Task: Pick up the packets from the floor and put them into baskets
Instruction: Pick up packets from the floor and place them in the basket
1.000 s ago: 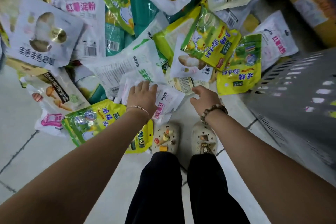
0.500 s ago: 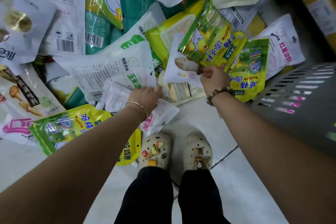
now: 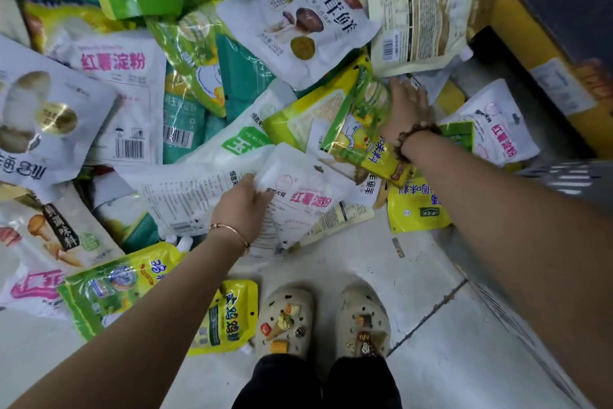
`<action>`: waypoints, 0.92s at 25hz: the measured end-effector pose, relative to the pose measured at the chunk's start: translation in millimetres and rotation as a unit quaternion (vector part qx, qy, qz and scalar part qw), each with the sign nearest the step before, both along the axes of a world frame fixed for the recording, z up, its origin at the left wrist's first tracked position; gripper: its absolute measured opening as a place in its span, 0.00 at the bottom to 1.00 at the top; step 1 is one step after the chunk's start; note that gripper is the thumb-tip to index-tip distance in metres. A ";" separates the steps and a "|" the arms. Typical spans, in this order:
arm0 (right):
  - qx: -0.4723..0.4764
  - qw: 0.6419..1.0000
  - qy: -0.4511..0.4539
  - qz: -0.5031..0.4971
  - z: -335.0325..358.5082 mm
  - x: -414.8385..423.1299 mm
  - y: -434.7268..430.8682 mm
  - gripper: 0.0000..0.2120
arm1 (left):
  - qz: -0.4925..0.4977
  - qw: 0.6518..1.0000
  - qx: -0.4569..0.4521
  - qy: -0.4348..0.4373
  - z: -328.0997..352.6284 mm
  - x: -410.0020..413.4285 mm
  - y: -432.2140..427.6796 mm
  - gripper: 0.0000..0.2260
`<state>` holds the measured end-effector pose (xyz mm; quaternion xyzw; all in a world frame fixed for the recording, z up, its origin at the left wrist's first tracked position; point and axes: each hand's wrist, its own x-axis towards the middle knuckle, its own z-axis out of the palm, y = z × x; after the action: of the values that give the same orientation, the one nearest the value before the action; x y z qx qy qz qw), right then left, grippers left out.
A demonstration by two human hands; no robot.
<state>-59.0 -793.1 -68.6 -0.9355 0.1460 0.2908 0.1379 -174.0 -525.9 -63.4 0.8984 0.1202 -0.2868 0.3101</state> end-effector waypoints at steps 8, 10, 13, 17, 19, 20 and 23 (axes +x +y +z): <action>0.034 0.992 0.110 -0.045 3.7 -31.4 -12.9 0.38 | 0.168 0.985 -0.044 0.006 7.1 -17.6 -2.6 0.06; 0.075 0.981 0.104 -0.147 11.6 -56.1 -5.2 0.37 | 0.207 0.978 -0.035 0.006 17.2 -19.2 -1.6 0.05; 0.104 0.961 0.073 -0.245 34.6 -85.0 8.5 0.33 | 0.278 0.960 -0.041 0.018 47.0 -16.6 -2.4 0.07; 0.097 0.939 0.023 -0.329 94.3 -103.3 19.2 0.26 | 0.314 0.947 -0.069 0.002 114.6 -10.1 -5.3 0.06; 0.101 0.948 0.004 -0.303 132.4 -105.2 21.5 0.22 | 0.314 0.947 -0.071 -0.015 155.8 -7.3 -9.5 0.07; 0.094 0.958 -0.005 -0.270 153.0 -104.4 22.3 0.21 | 0.309 0.949 -0.065 -0.019 175.2 -5.7 -10.9 0.10; 0.077 0.975 -0.050 -0.202 217.8 -103.9 22.2 0.17 | 0.277 0.959 -0.057 -0.016 229.8 -2.7 -10.3 0.12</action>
<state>-162.9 -770.9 149.3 -0.8863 0.3022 0.2203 0.2731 -176.7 -536.2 166.4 0.8152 0.3426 -0.1814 0.4303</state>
